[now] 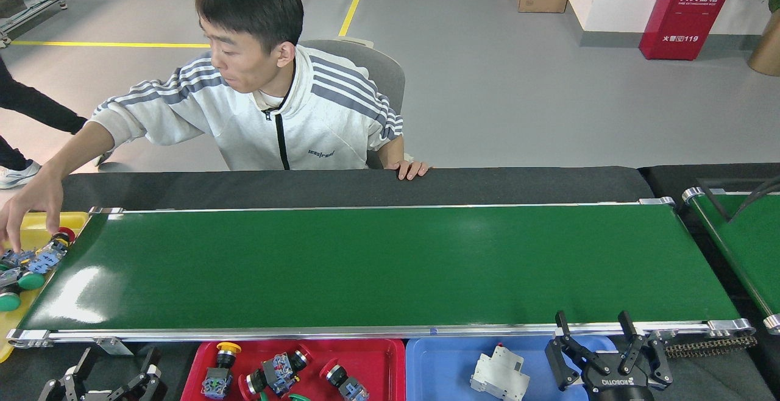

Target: Pick switch part from conveyor to tray

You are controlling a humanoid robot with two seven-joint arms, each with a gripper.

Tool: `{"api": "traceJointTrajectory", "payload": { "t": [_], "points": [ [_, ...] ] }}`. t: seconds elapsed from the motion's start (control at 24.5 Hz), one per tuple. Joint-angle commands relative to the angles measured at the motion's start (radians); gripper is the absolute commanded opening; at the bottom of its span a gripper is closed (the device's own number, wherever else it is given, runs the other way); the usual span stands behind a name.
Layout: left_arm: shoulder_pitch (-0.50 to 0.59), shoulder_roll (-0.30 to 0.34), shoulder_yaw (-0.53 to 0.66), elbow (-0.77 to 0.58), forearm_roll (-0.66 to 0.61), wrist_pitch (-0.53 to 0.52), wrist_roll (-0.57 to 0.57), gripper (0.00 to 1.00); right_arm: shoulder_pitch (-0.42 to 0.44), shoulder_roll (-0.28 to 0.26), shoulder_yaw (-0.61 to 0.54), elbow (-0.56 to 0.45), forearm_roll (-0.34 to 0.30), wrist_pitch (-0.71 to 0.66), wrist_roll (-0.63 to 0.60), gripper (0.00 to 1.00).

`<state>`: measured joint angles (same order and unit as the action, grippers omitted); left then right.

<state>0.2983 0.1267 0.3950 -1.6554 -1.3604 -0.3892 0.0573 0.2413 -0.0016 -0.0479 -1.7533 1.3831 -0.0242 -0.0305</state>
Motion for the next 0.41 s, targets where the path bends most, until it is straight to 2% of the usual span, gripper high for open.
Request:
{"api": "traceJointTrajectory", "payload": {
  "t": [0.0, 0.16, 0.37],
  "points": [
    [0.001, 0.011, 0.01, -0.012, 0.004, 0.004, 0.003, 1.0, 0.003, -0.005, -0.003, -0.015, -0.004, -0.005, -0.008, 0.99],
    [0.027, 0.008, 0.059, -0.015, 0.007, 0.001, 0.004, 1.0, 0.015, -0.005, -0.003, -0.015, -0.01, -0.007, -0.011, 0.99],
    [0.033, -0.009, 0.061, -0.029, 0.009, -0.008, 0.004, 1.0, 0.018, -0.003, -0.003, -0.015, -0.012, -0.007, -0.008, 0.99]
  ]
}}
